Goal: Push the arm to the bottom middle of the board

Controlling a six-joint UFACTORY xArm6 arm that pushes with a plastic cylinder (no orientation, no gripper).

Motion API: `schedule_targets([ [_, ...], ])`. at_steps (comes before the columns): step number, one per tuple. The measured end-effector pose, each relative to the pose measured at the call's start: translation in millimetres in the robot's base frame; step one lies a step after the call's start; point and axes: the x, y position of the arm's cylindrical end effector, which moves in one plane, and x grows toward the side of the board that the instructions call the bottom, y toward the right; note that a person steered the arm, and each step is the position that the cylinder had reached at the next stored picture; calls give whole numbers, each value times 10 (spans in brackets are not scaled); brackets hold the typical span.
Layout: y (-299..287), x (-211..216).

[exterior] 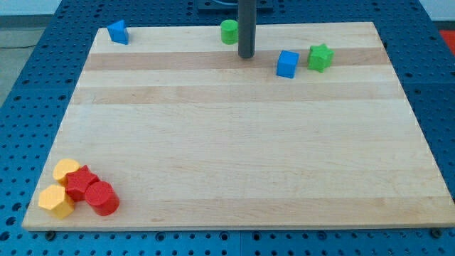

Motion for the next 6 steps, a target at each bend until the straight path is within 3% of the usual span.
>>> schedule_targets([
  [1,0,560],
  [4,-139,2775],
  [5,-237,3152],
  [6,-273,3162],
])
